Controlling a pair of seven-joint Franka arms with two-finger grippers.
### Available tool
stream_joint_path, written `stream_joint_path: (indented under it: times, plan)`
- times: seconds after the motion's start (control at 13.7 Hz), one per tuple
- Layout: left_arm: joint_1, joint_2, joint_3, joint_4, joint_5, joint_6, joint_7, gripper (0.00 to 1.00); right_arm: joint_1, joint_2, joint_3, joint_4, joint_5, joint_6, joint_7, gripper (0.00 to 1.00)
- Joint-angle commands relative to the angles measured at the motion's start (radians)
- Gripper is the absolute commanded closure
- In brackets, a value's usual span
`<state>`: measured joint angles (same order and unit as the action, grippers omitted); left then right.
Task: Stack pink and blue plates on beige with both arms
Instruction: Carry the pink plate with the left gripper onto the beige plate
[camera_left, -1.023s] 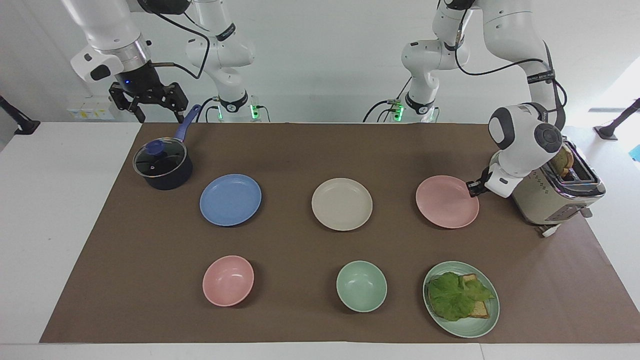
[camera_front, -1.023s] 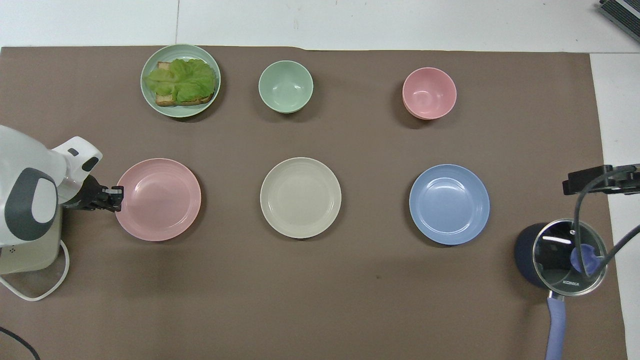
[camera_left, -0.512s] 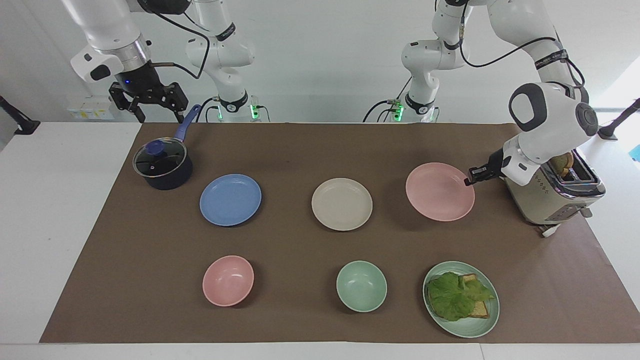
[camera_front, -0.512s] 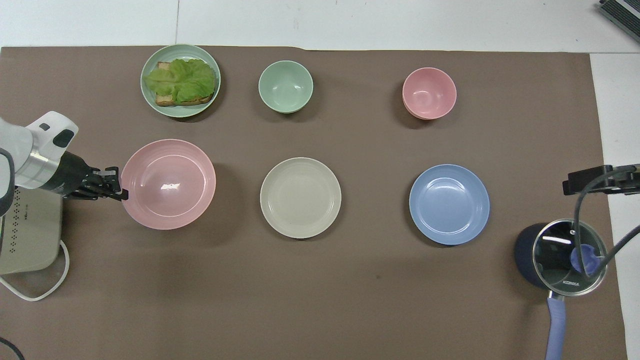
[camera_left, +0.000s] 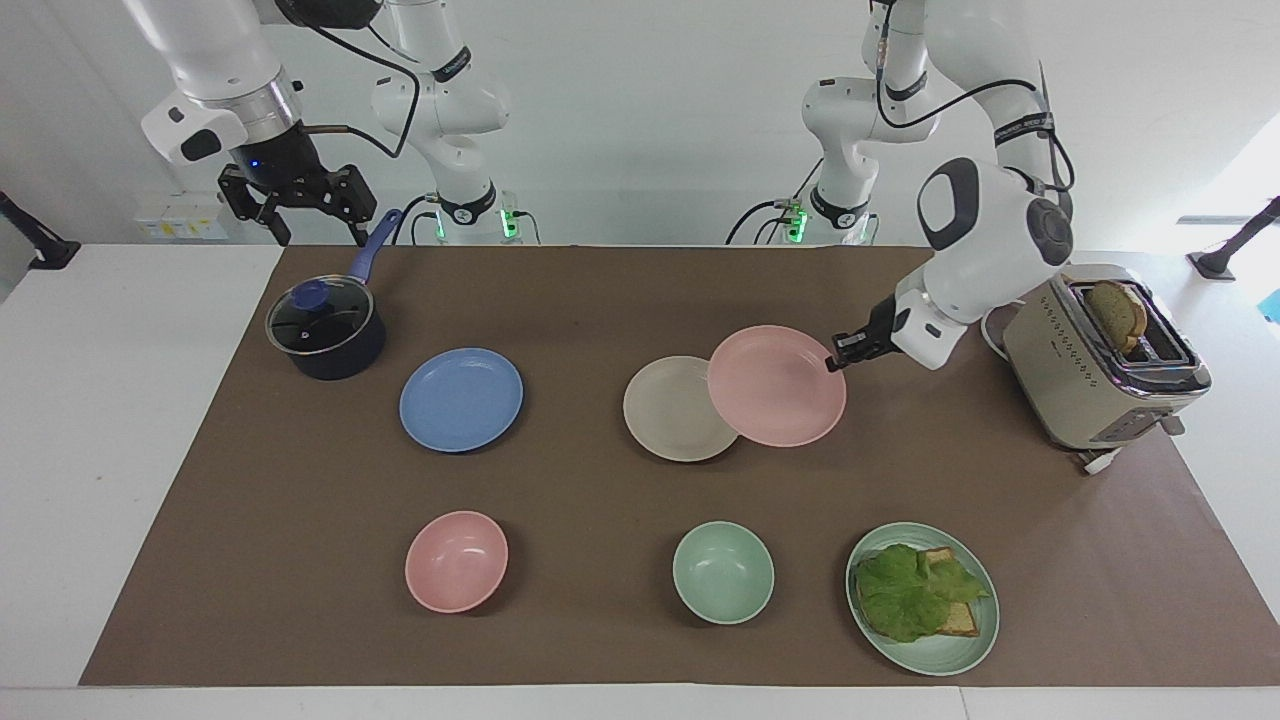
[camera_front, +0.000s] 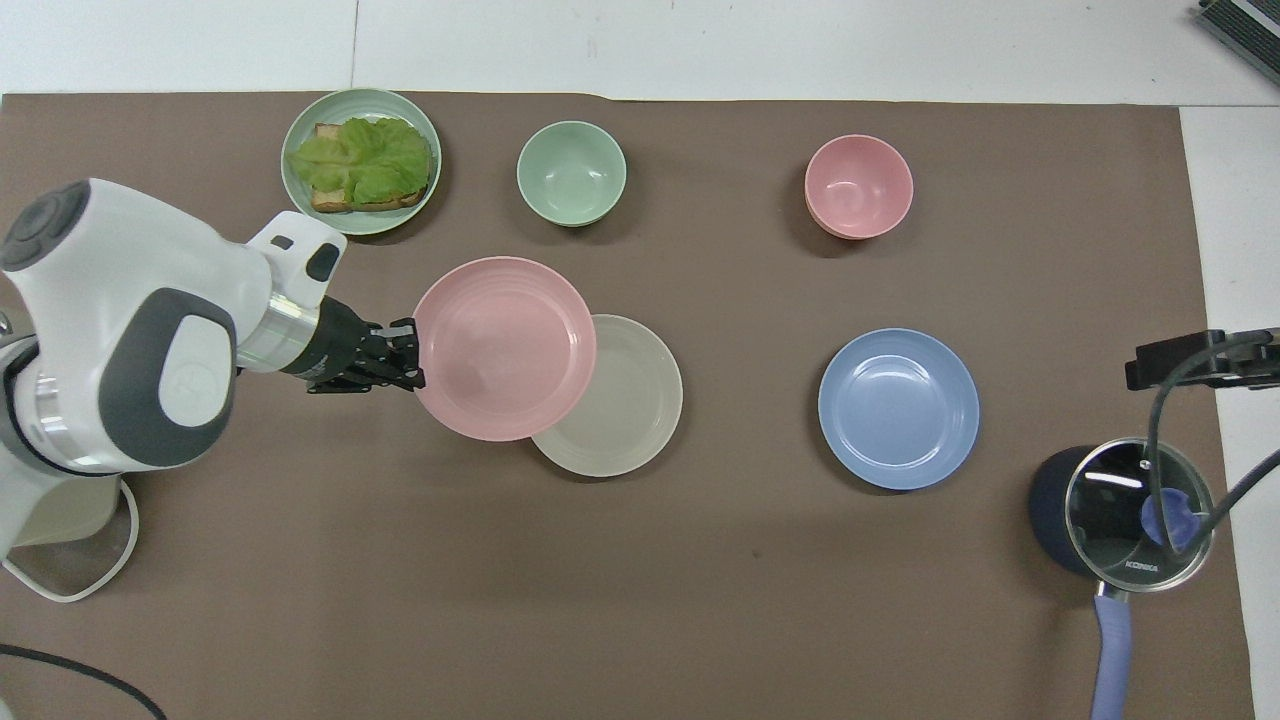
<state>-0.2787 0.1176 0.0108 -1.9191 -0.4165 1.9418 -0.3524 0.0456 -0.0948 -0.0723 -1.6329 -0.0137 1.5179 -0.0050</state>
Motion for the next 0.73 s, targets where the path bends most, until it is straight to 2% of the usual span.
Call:
stream_joint_path:
  times: [0.0,0.15,0.37,0.66]
  plan:
    - [-0.097,-0.010,0.017,-0.023,-0.015,0.077,-0.100,1.00,-0.010,-0.011,0.005,-0.007,0.018,0.011,-0.020,0.00]
    - [-0.163,0.008,0.018,-0.037,-0.015,0.135,-0.158,1.00,-0.010,-0.011,0.005,-0.007,0.018,0.011,-0.020,0.00]
    - [-0.212,0.011,0.017,-0.112,-0.016,0.233,-0.166,1.00,-0.010,-0.011,0.005,-0.007,0.018,0.011,-0.020,0.00]
    - [-0.218,0.040,0.017,-0.179,-0.016,0.316,-0.165,1.00,-0.010,-0.010,0.005,-0.007,0.018,0.011,-0.020,0.00]
